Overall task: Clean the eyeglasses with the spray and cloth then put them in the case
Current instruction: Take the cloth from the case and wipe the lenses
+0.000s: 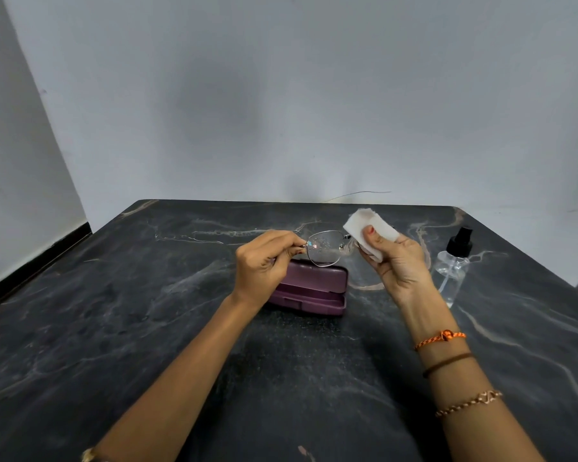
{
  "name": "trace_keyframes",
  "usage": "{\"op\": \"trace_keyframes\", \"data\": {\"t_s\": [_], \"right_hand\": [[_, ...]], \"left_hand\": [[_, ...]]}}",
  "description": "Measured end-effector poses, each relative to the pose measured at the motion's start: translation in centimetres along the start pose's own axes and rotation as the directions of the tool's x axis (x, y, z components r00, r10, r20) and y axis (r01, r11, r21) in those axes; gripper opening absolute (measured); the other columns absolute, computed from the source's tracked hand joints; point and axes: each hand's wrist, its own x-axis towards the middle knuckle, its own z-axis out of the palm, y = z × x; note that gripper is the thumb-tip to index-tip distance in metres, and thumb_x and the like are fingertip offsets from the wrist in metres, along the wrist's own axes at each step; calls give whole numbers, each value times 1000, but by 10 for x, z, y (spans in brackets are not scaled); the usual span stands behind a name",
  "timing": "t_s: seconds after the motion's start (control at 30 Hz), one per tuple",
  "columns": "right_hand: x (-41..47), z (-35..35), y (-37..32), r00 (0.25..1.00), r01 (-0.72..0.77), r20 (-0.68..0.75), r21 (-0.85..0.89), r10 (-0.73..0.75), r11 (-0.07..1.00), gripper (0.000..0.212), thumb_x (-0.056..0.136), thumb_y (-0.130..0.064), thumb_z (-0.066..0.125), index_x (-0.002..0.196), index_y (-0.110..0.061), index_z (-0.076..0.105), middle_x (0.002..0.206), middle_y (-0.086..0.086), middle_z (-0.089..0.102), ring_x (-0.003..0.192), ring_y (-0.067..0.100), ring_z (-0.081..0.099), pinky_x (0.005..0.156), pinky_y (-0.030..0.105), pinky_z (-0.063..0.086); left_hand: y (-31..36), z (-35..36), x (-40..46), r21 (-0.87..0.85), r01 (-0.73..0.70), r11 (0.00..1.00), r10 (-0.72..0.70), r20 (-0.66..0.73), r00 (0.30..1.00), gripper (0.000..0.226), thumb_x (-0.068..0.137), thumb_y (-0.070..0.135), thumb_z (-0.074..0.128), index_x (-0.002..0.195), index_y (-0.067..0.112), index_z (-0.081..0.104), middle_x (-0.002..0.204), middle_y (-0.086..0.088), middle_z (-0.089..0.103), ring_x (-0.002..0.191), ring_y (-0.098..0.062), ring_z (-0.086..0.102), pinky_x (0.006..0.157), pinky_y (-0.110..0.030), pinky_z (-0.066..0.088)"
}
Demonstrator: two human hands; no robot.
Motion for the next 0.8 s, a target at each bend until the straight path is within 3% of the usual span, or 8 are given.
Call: {"op": "trace_keyframes", "data": {"t_s": [0.1, 0.23, 0.43, 0.6, 0.8], "right_hand": [[-1, 1, 0, 998, -5, -69, 9, 6, 1000, 3, 78, -5, 64, 78, -5, 61, 57, -2, 72, 53, 7, 68, 49, 18, 56], [0, 6, 5, 990, -29, -133, 148, 49, 989, 7, 81, -16, 64, 79, -9, 61, 56, -2, 72, 53, 9, 68, 48, 24, 56], [-1, 4, 11, 993, -107, -37, 193, 116, 975, 8, 82, 1, 58, 84, -7, 57, 57, 0, 72, 55, 10, 69, 53, 22, 58], [2, 1, 7, 996, -89, 18, 12, 89, 996, 15, 80, 6, 57, 84, -8, 59, 59, -3, 72, 57, 7, 69, 56, 18, 57], [-1, -2, -2, 999, 4, -45, -210, -14, 978, 14, 64, 0, 72, 73, -6, 63, 54, -5, 71, 52, 5, 67, 48, 15, 54]], "left_hand": [[2, 1, 1, -6, 1, 1000, -1, 5, 1000, 12, 66, -17, 67, 74, -7, 69, 67, -15, 69, 71, -10, 62, 69, -9, 51], [2, -1, 2, -17, 10, 1000, -10, 4, 1000, 13, 67, -18, 66, 75, -8, 69, 68, -16, 69, 69, -10, 62, 67, -11, 52], [3, -1, 1, -12, 13, 1000, -13, -9, 1000, 12, 66, -16, 66, 76, -9, 69, 69, -16, 69, 70, -10, 61, 69, -10, 52], [0, -2, 0, 2, 33, 999, -33, -3, 999, 12, 66, -16, 66, 75, -8, 69, 68, -17, 68, 70, -12, 62, 68, -11, 52], [-1, -2, 3, 17, 30, 999, -30, -30, 999, 11, 66, -16, 68, 75, -8, 69, 69, -18, 68, 70, -11, 62, 69, -11, 52]]}}
